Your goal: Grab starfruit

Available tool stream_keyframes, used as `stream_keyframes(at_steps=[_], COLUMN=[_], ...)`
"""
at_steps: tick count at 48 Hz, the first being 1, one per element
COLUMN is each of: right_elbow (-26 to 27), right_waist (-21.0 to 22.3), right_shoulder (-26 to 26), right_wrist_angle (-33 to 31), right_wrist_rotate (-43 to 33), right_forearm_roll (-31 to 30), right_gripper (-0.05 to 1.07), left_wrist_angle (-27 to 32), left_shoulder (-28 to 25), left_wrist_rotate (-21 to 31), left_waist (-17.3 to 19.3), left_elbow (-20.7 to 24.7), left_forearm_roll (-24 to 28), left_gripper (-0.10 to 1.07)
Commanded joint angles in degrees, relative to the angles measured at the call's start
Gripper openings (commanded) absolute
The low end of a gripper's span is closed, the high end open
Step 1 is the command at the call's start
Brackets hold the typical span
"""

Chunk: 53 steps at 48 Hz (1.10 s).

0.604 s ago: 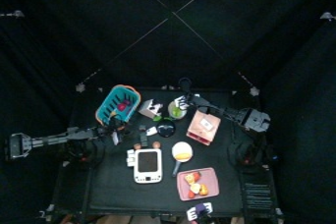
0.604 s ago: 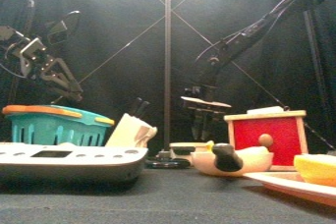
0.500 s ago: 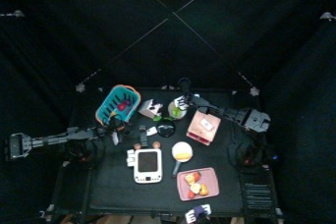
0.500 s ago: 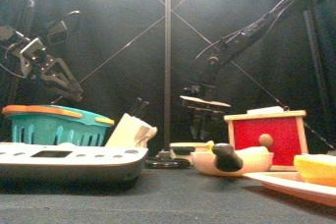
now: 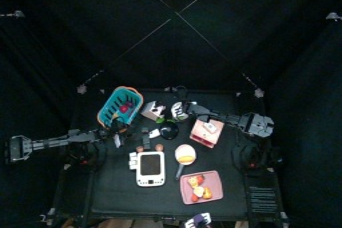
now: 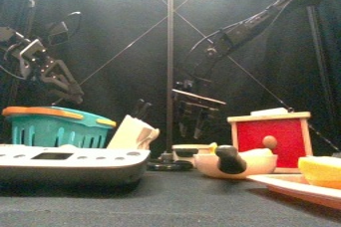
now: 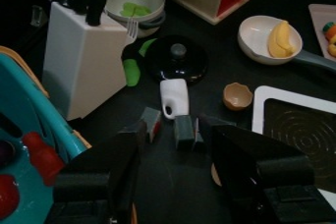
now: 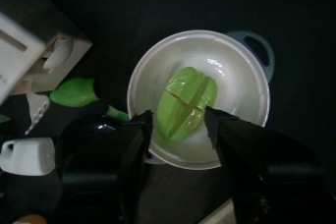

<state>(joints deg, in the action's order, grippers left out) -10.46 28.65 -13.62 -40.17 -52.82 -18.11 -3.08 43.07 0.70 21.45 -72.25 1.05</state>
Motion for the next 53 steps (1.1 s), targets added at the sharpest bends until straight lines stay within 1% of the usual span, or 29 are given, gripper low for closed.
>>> stream_keyframes(at_steps=[1,5,28,53], right_elbow=[0.97,1.14,3.08,3.08], right_waist=[0.18,0.26,1.49,2.55], right_shoulder=[1.85,0.88,-5.10,-7.65], right_wrist_angle=[0.18,0.09,-0.26,-0.35], right_wrist_rotate=[0.26,0.26,0.53,0.53], right_forearm_roll=[0.44,0.53,0.88,1.14], right_gripper=[0.87,0.89,0.89,0.90], left_wrist_angle=[-0.09,-0.09,0.00,0.00], left_shoulder=[-0.09,-0.09,-0.09,-0.09], left_wrist_rotate=[-0.09,-0.09,-0.09,-0.09], left_waist=[0.18,0.18,0.18,0.18], left_elbow=[0.62,0.62,0.62,0.62], left_forearm_roll=[0.09,0.09,0.18,0.26], left_gripper=[0.84,0.84,0.84,0.84])
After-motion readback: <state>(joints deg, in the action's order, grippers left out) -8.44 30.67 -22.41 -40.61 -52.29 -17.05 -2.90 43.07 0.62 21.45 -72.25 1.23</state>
